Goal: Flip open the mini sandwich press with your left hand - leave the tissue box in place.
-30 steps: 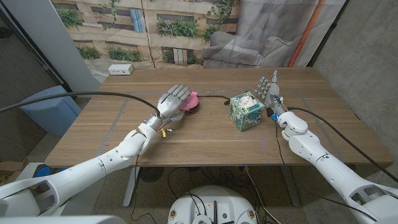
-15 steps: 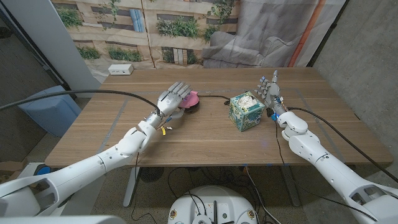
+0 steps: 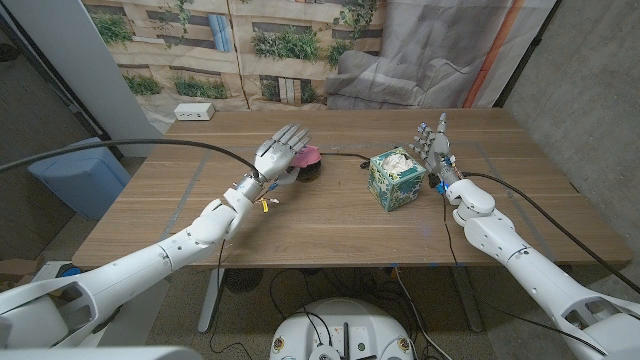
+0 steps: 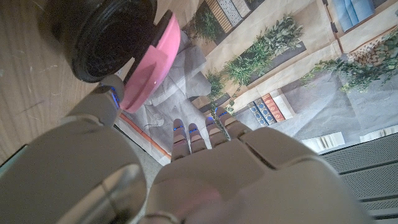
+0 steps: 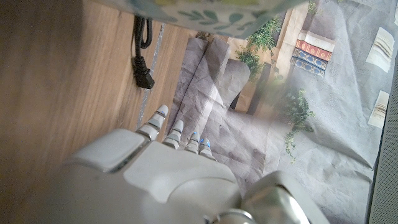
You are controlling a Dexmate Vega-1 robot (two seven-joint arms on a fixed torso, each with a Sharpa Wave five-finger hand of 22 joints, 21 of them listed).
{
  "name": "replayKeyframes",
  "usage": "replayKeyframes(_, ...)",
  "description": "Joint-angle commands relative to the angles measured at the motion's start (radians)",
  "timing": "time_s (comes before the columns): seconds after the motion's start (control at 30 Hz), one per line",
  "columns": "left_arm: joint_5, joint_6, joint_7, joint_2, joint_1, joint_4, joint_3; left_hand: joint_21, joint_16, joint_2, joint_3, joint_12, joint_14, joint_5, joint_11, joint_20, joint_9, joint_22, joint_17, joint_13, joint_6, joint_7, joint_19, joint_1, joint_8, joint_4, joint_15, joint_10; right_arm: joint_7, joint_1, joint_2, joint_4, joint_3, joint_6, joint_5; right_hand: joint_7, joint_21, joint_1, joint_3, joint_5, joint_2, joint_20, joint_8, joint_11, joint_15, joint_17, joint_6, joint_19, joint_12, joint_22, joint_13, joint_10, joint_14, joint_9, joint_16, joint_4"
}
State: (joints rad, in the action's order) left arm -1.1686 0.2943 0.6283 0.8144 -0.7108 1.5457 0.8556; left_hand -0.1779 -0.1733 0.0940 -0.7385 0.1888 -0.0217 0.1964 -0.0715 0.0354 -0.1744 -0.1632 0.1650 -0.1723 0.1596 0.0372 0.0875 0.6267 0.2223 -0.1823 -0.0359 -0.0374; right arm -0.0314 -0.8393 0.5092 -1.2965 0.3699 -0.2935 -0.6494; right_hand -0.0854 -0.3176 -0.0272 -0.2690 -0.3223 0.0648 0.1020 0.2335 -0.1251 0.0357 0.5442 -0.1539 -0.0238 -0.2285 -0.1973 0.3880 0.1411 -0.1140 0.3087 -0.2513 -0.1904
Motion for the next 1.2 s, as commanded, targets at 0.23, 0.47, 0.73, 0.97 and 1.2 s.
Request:
replayKeyframes(0.23, -0.007, -0.007, 0.006, -0.006, 0.016, 0.015, -0.013, -0.003, -0.005, -0.005, 0.008, 0.005, -0.008, -0.003, -0.003, 0.033, -0.003, -0.001, 0.002, -0.003, 0.010, 0.002, 0.007, 0.021, 0.003, 0.001, -0.005, -0.005, 0.000, 0.000, 0.000, 0.000, 0.000, 0.000, 0.000, -0.001, 0.005, 0.004, -0.010, -0.004, 0.088, 0.003, -0.001, 0.002, 0.021, 0.002, -0.005, -0.005, -0.002, -0.003, 0.001, 0.006, -0.005, 0.003, -0.006, 0.001)
replayKeyframes(0.47, -0.012, -0.023, 0.010, -0.015, 0.046, -0.010, -0.010, -0.003, -0.005, -0.008, 0.010, 0.005, -0.010, -0.003, 0.000, 0.033, -0.003, -0.001, 0.002, -0.003, 0.014, 0.003, 0.007, 0.025, 0.002, 0.001, -0.004, -0.006, 0.000, 0.000, 0.000, 0.000, 0.000, 0.000, 0.000, -0.002, 0.005, 0.004, -0.010, -0.004, 0.088, 0.003, -0.001, 0.001, 0.020, 0.002, -0.004, -0.006, -0.003, -0.003, 0.002, 0.005, -0.006, 0.004, -0.005, 0.001)
replayKeyframes(0.73, -0.013, -0.048, 0.026, -0.034, 0.085, -0.043, 0.002, -0.003, -0.005, -0.010, 0.014, 0.005, -0.010, -0.003, -0.003, 0.033, -0.003, -0.001, 0.002, -0.003, 0.018, 0.005, 0.007, 0.030, 0.001, 0.001, -0.004, -0.008, 0.000, 0.000, 0.000, 0.001, 0.000, -0.001, 0.000, -0.002, 0.005, 0.005, -0.010, -0.004, 0.088, 0.003, -0.001, 0.002, 0.021, 0.002, -0.004, -0.006, -0.002, -0.003, 0.002, 0.006, -0.006, 0.004, -0.005, 0.001)
replayKeyframes(0.97, -0.015, -0.066, 0.035, -0.048, 0.116, -0.067, 0.016, -0.004, -0.005, -0.012, 0.017, 0.004, -0.013, -0.003, 0.001, 0.033, -0.003, -0.001, 0.002, -0.003, 0.022, 0.004, 0.007, 0.033, 0.001, 0.001, -0.005, -0.008, -0.001, 0.000, 0.000, 0.001, 0.000, -0.001, 0.000, -0.003, 0.006, 0.005, -0.010, -0.004, 0.088, 0.003, -0.001, 0.001, 0.019, 0.002, -0.005, -0.006, -0.002, -0.003, 0.002, 0.006, -0.006, 0.004, -0.005, 0.001)
replayKeyframes(1.2, -0.015, -0.078, 0.043, -0.065, 0.143, -0.087, 0.030, -0.004, -0.005, -0.014, 0.020, 0.004, -0.014, -0.003, -0.002, 0.031, -0.003, -0.001, 0.002, -0.003, 0.027, 0.005, 0.008, 0.036, 0.000, 0.002, -0.006, -0.009, -0.001, 0.000, 0.000, 0.002, 0.000, -0.001, 0.000, -0.001, 0.006, 0.004, -0.010, -0.004, 0.088, 0.003, -0.001, 0.002, 0.021, 0.003, -0.005, -0.007, -0.002, -0.003, 0.002, 0.005, -0.006, 0.004, -0.005, 0.001)
